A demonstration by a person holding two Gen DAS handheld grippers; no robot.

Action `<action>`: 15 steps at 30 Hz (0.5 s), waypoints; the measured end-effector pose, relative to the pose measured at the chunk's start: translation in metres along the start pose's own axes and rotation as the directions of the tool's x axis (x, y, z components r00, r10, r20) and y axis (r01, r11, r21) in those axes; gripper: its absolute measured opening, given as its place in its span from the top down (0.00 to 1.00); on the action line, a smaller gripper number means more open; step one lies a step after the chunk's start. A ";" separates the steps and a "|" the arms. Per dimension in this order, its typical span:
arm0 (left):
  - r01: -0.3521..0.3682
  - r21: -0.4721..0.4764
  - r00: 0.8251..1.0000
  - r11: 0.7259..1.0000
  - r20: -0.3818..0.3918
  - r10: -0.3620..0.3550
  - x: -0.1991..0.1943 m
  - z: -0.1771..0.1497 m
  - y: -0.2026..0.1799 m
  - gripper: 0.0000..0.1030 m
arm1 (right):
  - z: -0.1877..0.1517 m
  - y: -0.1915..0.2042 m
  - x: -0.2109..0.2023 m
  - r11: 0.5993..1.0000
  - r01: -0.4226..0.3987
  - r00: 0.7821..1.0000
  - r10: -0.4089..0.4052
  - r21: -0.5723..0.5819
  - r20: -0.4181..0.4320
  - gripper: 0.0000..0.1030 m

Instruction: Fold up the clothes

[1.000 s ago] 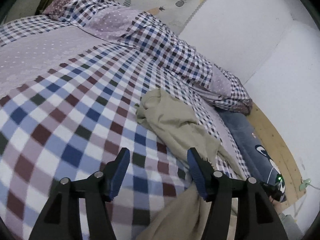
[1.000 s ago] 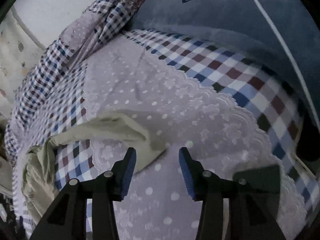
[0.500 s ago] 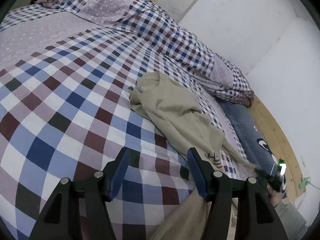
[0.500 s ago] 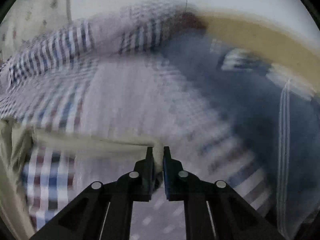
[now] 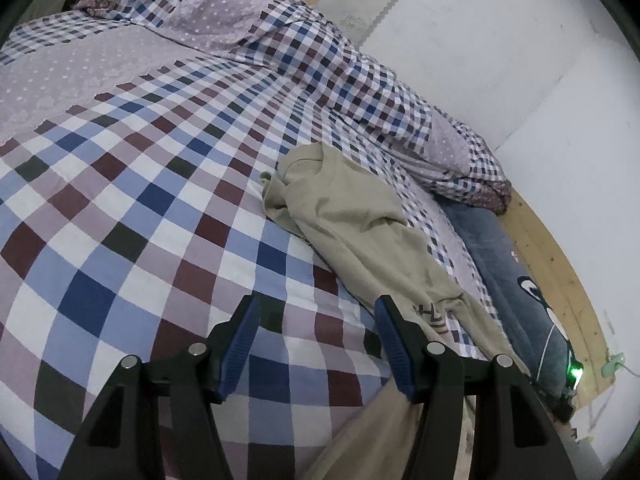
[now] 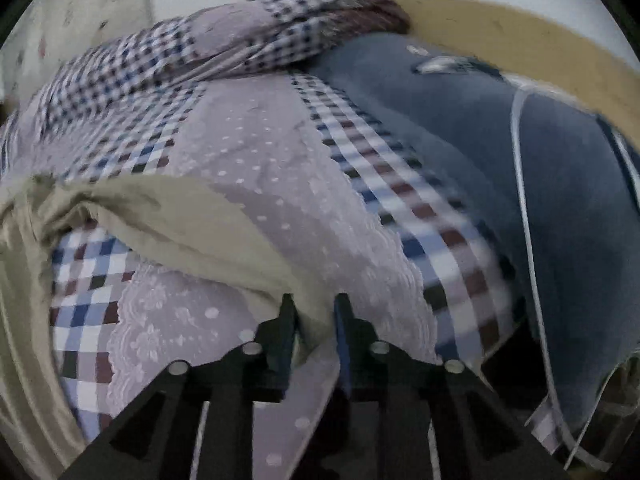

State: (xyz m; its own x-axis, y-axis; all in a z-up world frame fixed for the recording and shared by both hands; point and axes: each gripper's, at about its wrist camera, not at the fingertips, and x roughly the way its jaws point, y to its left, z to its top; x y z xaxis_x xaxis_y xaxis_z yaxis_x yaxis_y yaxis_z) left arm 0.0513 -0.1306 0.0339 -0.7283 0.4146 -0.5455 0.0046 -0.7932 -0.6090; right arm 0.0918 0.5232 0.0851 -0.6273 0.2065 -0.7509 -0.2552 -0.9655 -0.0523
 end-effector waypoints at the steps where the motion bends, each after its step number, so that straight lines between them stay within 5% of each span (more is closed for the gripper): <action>1: -0.002 0.001 1.000 1.000 -0.001 0.002 0.000 0.000 0.000 0.39 | -0.001 -0.009 -0.005 0.999 -0.013 1.000 0.012 0.048 0.013 0.70; 8: -0.016 0.005 1.000 1.000 -0.005 0.016 0.002 -0.002 0.000 0.39 | 0.008 -0.063 -0.023 0.915 -0.143 0.988 0.110 0.377 0.107 0.55; 15: -0.025 0.012 1.000 1.000 -0.009 0.025 0.003 -0.002 0.000 0.39 | 0.012 -0.047 0.015 0.937 -0.138 0.986 0.159 0.321 -0.043 0.54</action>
State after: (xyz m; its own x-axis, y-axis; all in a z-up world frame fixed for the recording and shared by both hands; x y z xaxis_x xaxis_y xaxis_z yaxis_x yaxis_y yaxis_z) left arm 0.0507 -0.1284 0.0305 -0.7219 0.3988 -0.5655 0.0144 -0.8085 -0.5884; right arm 0.0853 0.5739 0.0842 -0.6279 0.0429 -0.7771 -0.3887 -0.8823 0.2654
